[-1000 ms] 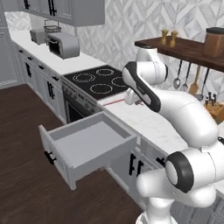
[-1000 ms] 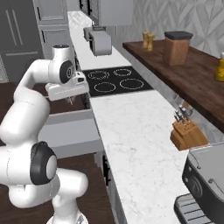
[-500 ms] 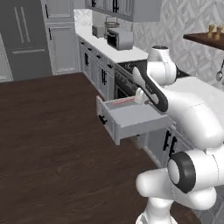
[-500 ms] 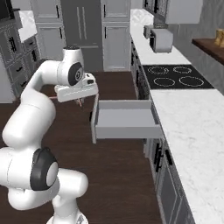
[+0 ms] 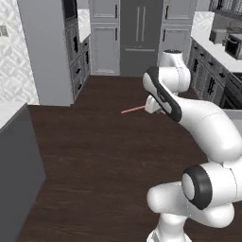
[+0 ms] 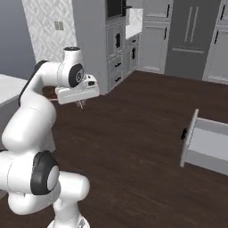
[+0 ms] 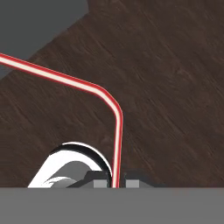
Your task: Take a straw from the drawer in front and place it inside the glass cup on the dining counter.
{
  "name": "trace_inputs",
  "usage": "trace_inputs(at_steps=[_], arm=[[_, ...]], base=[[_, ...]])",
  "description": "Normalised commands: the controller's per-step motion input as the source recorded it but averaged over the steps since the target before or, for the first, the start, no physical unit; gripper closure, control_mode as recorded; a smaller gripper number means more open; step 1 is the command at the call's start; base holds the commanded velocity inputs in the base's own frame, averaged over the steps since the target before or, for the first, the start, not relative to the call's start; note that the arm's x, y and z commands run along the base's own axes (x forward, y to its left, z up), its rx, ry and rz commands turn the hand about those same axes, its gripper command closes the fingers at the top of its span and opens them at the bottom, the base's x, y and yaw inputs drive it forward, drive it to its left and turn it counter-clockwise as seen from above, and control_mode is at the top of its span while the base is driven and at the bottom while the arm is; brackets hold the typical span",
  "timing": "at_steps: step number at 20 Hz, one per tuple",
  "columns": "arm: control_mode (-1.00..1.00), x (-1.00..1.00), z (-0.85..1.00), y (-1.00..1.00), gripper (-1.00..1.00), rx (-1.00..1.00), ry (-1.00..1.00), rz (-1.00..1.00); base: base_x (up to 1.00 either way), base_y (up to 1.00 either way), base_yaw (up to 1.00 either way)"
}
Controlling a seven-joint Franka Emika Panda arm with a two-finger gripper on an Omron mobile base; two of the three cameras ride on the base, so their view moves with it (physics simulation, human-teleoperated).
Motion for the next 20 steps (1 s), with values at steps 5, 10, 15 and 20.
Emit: trace_inputs(at_steps=[5, 10, 15, 20], arm=[[1.00, 0.00, 0.00, 0.00, 1.00, 0.00, 0.00, 0.00], [1.00, 0.00, 0.00, 0.00, 1.00, 0.00, 0.00, 0.00], [1.00, 0.00, 0.00, 0.00, 1.00, 0.00, 0.00, 0.00], [1.00, 0.00, 0.00, 0.00, 1.00, 0.00, 0.00, 0.00]], base=[[0.51, 0.43, 0.44], [1.00, 0.21, 0.17], [1.00, 0.00, 0.01], [1.00, 0.00, 0.00]])
